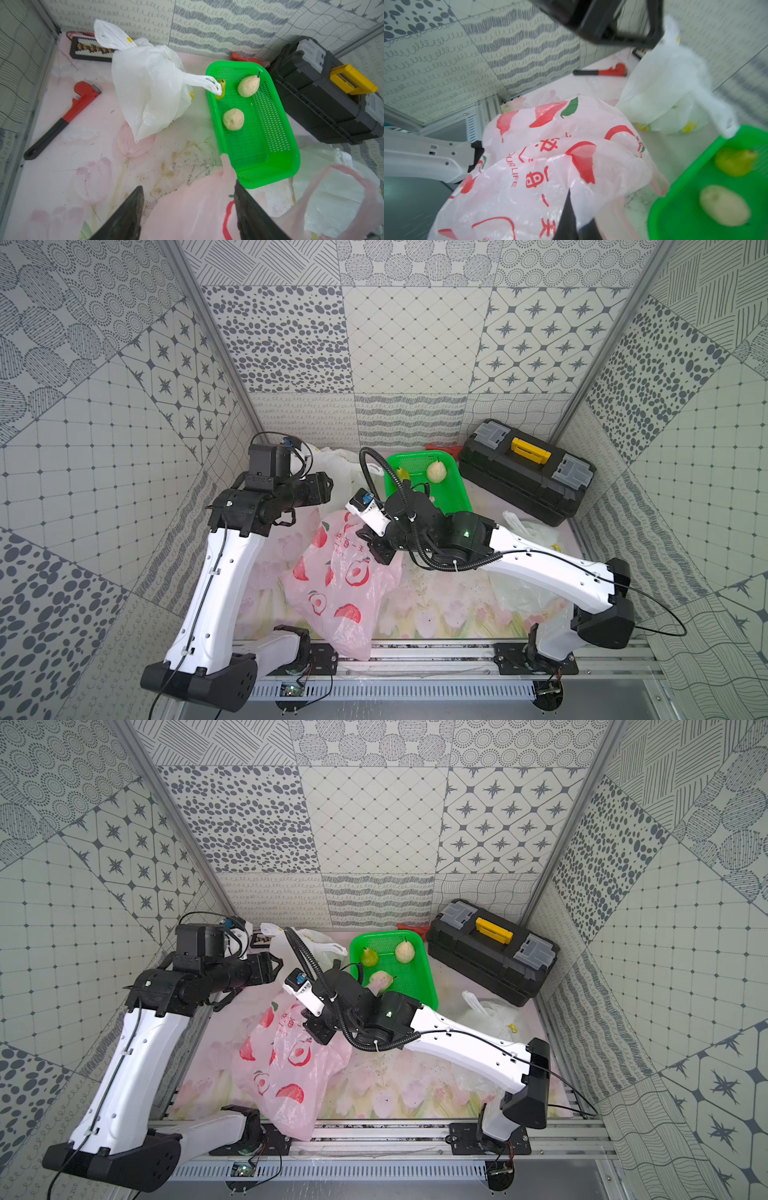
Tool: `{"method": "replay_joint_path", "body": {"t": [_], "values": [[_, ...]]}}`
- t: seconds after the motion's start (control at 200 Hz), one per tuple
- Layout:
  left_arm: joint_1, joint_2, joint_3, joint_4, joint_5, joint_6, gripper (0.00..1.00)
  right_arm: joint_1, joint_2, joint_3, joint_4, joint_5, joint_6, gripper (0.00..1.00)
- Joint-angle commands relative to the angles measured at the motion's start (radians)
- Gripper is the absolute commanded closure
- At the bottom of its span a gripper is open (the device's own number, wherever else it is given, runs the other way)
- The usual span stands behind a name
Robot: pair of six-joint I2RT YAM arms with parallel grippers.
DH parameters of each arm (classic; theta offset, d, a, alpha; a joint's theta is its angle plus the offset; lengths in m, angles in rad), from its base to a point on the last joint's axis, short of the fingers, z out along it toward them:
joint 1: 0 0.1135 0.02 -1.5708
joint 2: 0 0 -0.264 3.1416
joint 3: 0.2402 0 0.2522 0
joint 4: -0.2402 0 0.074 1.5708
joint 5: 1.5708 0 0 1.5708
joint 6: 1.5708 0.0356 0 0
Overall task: Place the pears into plastic bags & tie knots
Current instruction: Pick up the plastic bag at the center of the board.
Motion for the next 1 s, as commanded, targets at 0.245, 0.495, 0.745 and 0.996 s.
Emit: {"method": "replay_joint_path", "body": {"t": [0.245,0.495,0.745,0.996], "values": [[0.026,-0.03,0.139,-0.084,-0.118,0.021,0.25,0.007,0.037,-0.25,0.527,0.288,-0.586,1.0],[0.026,0.026,0.061,-0.003,0.162,0.042,0.25,0.021,0.078,-0.55,0.92,0.341,-0.672,1.0],[-0.056,0.118,0.086,0.007,0.226,0.16,0.25,0.066,0.168,-0.639,1.157,0.375,-0.868,1.0],[-0.156,0.282,0.13,-0.065,0.168,0.328,0.23,0.069,0.15,-0.705,1.287,0.381,-0.995,1.0]]}}
